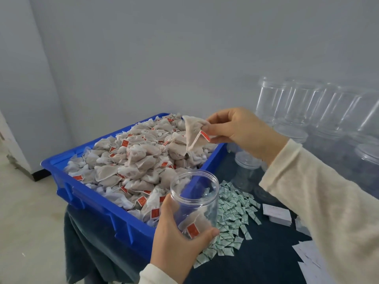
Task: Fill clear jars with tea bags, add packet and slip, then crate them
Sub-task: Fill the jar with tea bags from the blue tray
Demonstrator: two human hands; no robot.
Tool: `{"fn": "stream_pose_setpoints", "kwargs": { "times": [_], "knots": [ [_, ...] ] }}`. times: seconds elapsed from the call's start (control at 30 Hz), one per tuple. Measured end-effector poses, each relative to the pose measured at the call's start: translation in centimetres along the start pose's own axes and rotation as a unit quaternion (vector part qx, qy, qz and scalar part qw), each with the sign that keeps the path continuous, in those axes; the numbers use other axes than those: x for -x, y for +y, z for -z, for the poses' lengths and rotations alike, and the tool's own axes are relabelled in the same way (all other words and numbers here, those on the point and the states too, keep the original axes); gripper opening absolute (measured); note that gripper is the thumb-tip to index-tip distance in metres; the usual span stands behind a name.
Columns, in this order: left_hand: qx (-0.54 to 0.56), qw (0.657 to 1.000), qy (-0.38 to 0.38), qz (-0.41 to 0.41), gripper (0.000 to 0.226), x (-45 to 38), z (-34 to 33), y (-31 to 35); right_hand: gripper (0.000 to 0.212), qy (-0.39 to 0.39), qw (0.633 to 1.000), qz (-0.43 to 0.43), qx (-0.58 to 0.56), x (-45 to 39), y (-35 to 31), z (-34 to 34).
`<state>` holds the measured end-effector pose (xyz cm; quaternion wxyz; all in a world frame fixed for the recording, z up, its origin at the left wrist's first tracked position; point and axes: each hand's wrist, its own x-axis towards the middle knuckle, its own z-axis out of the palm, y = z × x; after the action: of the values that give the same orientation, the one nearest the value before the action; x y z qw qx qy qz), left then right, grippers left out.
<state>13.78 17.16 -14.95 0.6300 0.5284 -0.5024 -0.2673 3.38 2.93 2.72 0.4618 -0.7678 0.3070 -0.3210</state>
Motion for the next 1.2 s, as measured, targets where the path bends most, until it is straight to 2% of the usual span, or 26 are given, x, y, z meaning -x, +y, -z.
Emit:
{"fn": "stream_pose_setpoints", "kwargs": {
  "times": [0.07, 0.13, 0.23, 0.4, 0.53, 0.67, 0.83, 0.93, 1.2],
  "knots": [
    [-0.007, 1.000, 0.003, 0.006, 0.093, -0.1, -0.1, 0.0, 0.014, -0.032, 0.999, 0.010, 0.017, 1.9, -0.4, -0.4],
    [-0.005, 1.000, 0.008, 0.014, 0.094, -0.1, -0.1, -0.1, 0.005, -0.066, 0.994, 0.023, 0.080, 3.2, -0.3, -0.9],
    [-0.010, 1.000, 0.011, 0.014, 0.091, -0.1, -0.2, -0.2, 0.009, -0.089, 0.978, 0.036, 0.184, 4.0, 0.4, -1.5],
    [-0.005, 1.000, 0.019, 0.003, 0.087, -0.2, -0.2, 0.0, 0.017, -0.085, 0.955, 0.048, 0.279, 4.4, 1.0, -2.3],
    [-0.014, 1.000, 0.010, -0.007, 0.089, -0.1, -0.2, -0.1, 0.004, -0.066, 0.934, 0.071, 0.344, 4.5, 1.2, -2.6],
    [-0.011, 1.000, 0.013, -0.017, 0.088, -0.2, -0.3, -0.2, 0.013, -0.086, 0.912, 0.087, 0.392, 4.6, 1.0, -3.2],
    [-0.030, 0.999, 0.021, -0.004, 0.088, -0.3, -0.2, -0.5, 0.012, -0.139, 0.900, 0.081, 0.405, 4.3, 0.9, -3.5],
    [-0.027, 0.999, 0.018, -0.024, 0.090, -0.3, -0.3, -0.2, 0.014, -0.153, 0.906, 0.078, 0.388, 4.2, 1.1, -3.6],
    [0.008, 1.000, 0.008, -0.029, 0.095, -0.1, 0.0, -0.3, 0.016, -0.041, 0.958, 0.033, 0.281, -0.3, 2.2, -1.8]
  ]
}}
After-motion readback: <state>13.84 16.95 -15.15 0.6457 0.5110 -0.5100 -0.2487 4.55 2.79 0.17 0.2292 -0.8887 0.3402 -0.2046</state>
